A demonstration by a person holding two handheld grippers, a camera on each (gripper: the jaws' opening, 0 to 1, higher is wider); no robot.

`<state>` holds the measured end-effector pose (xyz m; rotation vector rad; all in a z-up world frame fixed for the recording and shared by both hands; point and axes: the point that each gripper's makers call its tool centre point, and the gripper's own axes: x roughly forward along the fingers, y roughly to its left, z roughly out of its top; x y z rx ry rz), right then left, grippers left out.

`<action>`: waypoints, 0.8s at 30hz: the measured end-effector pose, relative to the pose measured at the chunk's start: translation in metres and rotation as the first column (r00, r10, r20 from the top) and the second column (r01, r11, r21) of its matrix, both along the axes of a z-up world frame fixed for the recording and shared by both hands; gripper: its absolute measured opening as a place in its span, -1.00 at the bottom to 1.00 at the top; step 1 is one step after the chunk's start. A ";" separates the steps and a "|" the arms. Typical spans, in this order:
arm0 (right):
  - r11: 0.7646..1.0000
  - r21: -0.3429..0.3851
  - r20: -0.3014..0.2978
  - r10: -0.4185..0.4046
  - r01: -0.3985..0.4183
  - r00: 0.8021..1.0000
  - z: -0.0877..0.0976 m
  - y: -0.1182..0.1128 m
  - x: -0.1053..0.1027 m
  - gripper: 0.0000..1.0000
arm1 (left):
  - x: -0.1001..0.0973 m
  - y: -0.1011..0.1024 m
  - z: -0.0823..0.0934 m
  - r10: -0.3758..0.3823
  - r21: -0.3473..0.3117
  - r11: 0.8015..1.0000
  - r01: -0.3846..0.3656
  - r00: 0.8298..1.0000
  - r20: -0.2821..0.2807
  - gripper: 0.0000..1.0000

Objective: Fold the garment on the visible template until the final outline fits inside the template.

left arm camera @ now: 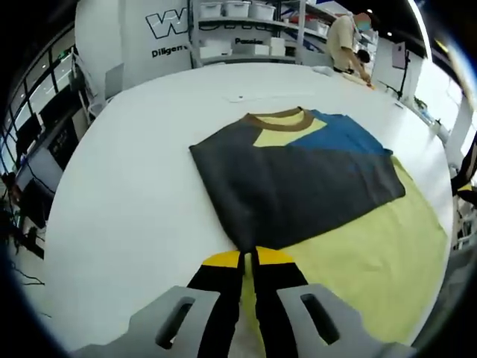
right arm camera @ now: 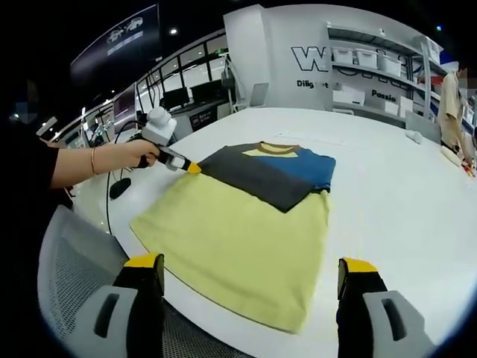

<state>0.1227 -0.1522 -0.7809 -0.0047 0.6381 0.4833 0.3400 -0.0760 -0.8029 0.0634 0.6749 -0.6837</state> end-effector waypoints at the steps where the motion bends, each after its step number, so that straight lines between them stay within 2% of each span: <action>1: 1.000 0.001 0.000 -0.001 0.001 1.000 0.000 0.000 0.000 0.92 | -0.001 0.003 0.000 -0.002 -0.003 1.000 0.002 1.000 -0.002 -0.82; 5: 1.000 0.003 0.001 -0.003 0.003 1.000 0.000 0.000 0.000 0.92 | -0.001 0.011 0.000 0.014 0.006 1.000 -0.014 1.000 -0.007 -0.81; 6: 1.000 0.003 0.002 0.000 0.000 1.000 0.001 0.000 0.000 0.92 | -0.005 0.026 -0.003 0.038 0.044 0.998 -0.037 0.999 -0.036 -0.81; 8: 1.000 0.005 0.004 -0.001 0.001 1.000 0.001 0.000 0.000 0.92 | -0.006 0.038 0.002 0.064 0.028 0.998 -0.063 0.997 -0.030 -0.81; 9: 1.000 0.008 0.005 -0.001 0.001 1.000 0.002 0.000 0.001 0.92 | -0.005 0.054 0.002 0.100 0.024 0.995 -0.098 0.994 -0.048 -0.81; 12: 1.000 0.005 -0.002 0.003 -0.003 1.000 0.000 0.001 0.000 0.92 | -0.007 0.083 -0.009 0.149 0.051 0.988 -0.145 0.986 -0.075 -0.79; 15: 1.000 0.004 -0.003 0.002 -0.002 1.000 0.000 0.000 0.000 0.93 | -0.010 0.109 -0.020 0.212 0.059 0.977 -0.206 0.969 -0.124 -0.75; 16: 1.000 -0.001 -0.006 0.005 -0.005 1.000 -0.001 0.001 0.000 0.93 | -0.010 0.110 -0.021 0.215 0.056 0.976 -0.210 0.969 -0.125 -0.73; 19: 1.000 -0.003 -0.010 0.005 -0.005 1.000 -0.002 0.001 0.000 0.94 | -0.011 0.116 -0.024 0.227 0.050 0.974 -0.223 0.965 -0.129 -0.57; 21: 1.000 -0.006 -0.012 0.003 -0.003 1.000 -0.002 0.000 0.000 0.95 | -0.014 0.125 -0.035 0.250 0.068 0.968 -0.242 0.954 -0.167 -0.40; 24: 1.000 -0.007 -0.014 0.001 -0.001 1.000 -0.003 0.000 0.000 0.98 | -0.015 0.134 -0.048 0.282 0.076 0.959 -0.272 0.942 -0.183 -0.25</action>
